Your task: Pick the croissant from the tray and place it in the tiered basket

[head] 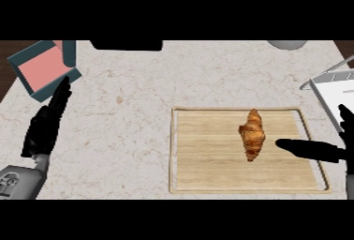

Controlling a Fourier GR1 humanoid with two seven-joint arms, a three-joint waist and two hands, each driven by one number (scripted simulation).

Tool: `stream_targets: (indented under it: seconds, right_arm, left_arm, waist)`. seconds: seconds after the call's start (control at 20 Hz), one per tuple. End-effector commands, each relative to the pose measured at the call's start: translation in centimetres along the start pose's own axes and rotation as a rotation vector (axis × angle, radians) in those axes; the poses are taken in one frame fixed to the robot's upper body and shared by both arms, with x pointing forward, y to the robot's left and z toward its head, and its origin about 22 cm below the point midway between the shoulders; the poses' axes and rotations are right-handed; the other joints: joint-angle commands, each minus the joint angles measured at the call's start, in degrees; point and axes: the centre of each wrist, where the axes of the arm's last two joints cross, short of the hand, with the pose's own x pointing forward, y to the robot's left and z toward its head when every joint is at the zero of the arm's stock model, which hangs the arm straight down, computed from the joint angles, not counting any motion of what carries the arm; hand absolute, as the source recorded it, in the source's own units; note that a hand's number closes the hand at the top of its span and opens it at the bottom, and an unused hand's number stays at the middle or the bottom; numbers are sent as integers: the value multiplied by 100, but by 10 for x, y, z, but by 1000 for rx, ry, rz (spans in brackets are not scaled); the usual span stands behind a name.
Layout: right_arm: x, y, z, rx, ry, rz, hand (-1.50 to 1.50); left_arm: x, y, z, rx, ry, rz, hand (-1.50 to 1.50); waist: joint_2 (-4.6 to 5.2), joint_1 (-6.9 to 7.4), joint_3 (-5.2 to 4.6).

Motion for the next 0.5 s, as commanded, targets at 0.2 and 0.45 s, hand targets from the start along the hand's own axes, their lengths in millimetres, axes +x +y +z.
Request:
stream_targets:
  seconds: [0.2,0.45]
  right_arm:
    - [23,13,-26,61,297,98,-150]
    - [21,51,-20,105,310,135,-150]
  left_arm:
    - [-3,-1,7,-7,-4,-1,0]
    - [-11,-3,5,11,36,-7,0]
  waist:
    - [-23,18,10]
    - [-30,-63,11]
